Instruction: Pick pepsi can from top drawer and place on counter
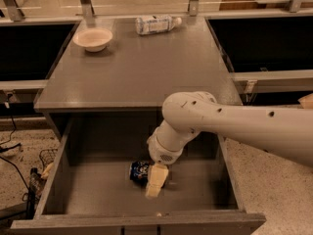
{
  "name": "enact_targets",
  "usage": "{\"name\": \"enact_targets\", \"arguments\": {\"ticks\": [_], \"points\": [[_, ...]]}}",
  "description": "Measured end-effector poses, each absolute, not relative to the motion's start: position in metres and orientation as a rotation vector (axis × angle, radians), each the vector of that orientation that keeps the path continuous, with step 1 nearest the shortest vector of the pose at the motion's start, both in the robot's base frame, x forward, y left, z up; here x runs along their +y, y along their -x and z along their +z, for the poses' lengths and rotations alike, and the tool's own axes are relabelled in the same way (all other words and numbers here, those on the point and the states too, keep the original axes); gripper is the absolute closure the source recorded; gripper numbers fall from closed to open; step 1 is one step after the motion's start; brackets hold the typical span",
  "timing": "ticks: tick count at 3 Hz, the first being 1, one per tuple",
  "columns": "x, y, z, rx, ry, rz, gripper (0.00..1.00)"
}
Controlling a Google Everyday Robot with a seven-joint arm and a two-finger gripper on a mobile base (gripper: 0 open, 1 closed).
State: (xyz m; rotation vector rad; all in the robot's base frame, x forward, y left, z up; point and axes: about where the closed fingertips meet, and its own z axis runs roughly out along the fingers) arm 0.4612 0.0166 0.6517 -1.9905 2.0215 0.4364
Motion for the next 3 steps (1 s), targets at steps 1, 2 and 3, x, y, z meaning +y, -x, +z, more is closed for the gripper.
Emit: {"name": "enact_targets", "arguments": {"ticks": [1, 2, 3], "points": [[0.019, -0.462, 0.638, 2.025, 1.995, 0.474, 0.00], [0.019, -0.462, 0.638, 2.025, 1.995, 0.474, 0.00], [0.020, -0.465, 0.619, 2.058, 2.000, 0.529, 0.00]]}}
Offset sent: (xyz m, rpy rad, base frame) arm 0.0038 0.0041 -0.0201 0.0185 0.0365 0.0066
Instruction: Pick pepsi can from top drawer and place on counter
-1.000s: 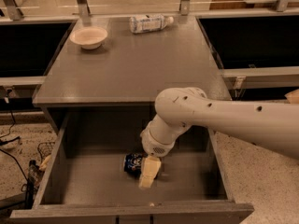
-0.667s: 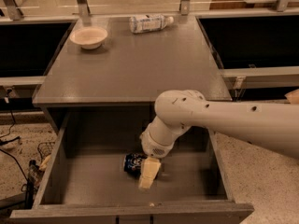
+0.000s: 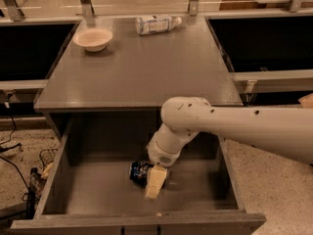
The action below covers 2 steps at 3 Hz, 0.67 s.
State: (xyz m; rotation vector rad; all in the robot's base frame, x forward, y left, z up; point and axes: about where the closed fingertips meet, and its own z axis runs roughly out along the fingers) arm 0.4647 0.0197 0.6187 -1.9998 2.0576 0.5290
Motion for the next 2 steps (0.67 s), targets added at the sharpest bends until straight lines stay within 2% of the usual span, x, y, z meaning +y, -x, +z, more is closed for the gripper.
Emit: {"name": "enact_targets", "arguments": {"ticks": [1, 2], "points": [[0.0197, -0.4647, 0.6187, 2.058, 2.000, 0.529, 0.00], [0.0197, -0.4647, 0.6187, 2.058, 2.000, 0.529, 0.18]]}}
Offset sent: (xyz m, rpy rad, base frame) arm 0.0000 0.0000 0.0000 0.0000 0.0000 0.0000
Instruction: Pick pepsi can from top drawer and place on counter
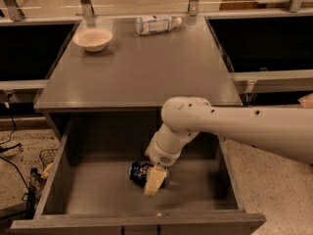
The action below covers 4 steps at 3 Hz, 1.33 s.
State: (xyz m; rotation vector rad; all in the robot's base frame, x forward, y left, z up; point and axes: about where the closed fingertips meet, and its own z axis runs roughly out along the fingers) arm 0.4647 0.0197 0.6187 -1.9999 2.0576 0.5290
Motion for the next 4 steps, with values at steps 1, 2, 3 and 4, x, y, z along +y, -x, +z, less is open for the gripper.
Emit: {"name": "enact_targets", "arguments": {"ticks": [1, 2, 3, 4], "points": [[0.0198, -0.4646, 0.6187, 2.058, 2.000, 0.529, 0.42], [0.0198, -0.4646, 0.6187, 2.058, 2.000, 0.529, 0.65], [0.0198, -0.4646, 0.6187, 2.058, 2.000, 0.529, 0.88], [0.0198, -0.4646, 0.6187, 2.058, 2.000, 0.529, 1.00]]}}
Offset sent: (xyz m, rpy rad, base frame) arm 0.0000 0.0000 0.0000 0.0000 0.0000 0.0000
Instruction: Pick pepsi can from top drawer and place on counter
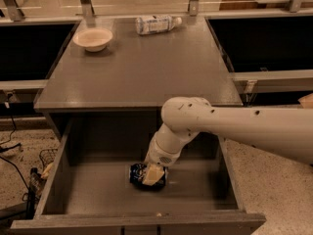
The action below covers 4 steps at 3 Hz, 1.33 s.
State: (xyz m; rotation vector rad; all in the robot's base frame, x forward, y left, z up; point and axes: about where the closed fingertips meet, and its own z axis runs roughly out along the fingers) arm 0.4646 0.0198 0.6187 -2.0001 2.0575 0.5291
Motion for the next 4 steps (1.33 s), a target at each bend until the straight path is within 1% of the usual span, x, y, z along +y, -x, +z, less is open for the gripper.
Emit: {"name": "enact_targets", "arguments": {"ticks": [2, 4], "points": [[0.017, -0.462, 0.630, 2.050, 2.000, 0.511, 1.00], [-0.001, -0.460, 0.694, 2.045, 1.982, 0.365, 1.00]]}}
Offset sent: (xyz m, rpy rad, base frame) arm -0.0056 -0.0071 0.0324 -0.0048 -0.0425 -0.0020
